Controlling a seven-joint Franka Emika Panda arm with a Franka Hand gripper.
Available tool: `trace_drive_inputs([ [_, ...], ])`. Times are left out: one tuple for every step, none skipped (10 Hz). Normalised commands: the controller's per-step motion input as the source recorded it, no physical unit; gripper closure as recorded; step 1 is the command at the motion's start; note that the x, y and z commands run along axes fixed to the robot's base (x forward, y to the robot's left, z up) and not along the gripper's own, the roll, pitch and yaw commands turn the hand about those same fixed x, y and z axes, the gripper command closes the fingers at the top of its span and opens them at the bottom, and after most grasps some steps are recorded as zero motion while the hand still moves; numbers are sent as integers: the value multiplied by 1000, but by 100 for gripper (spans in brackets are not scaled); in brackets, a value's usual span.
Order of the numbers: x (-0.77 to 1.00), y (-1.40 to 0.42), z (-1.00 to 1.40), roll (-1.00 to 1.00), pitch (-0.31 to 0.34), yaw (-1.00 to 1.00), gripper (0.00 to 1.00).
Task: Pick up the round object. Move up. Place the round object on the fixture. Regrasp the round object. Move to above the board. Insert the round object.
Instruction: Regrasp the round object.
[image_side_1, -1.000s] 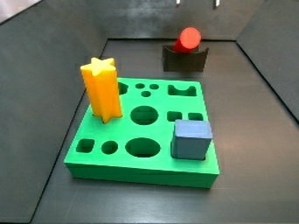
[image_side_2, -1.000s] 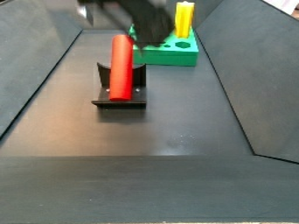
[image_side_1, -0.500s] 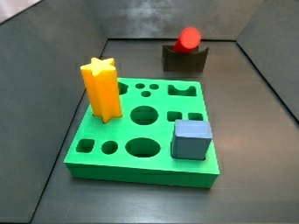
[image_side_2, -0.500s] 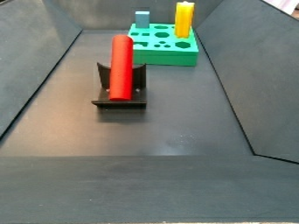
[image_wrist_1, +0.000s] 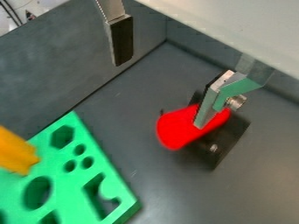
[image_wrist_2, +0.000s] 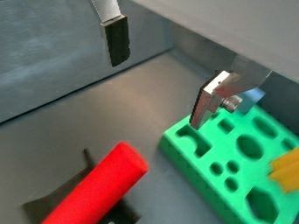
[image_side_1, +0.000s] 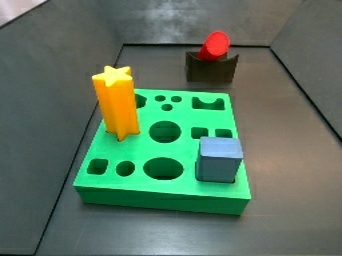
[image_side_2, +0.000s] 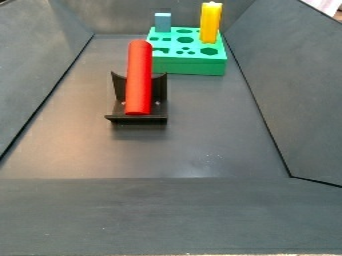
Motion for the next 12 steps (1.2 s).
trace_drive_inputs([
  [-6,-19,9,1000,12,22,0],
  [-3,-14,10,1000,11,23,0],
  [-2,-19,11,1000,14,25,0],
  [0,-18,10,1000,19,27,0],
  [15,-22,4,1000,27,30,0],
  [22,-19,-2,1000,32,32,0],
  [39,-25,-1,1000,43,36,0],
  [51,-25,-2,1000,56,40,0],
  [69,-31,-3,1000,76,48,0],
  [78,-34,-5,1000,89,53,0],
  [93,-40,-5,1000,126,73,0],
  [96,-42,-3,1000,152,92,0],
])
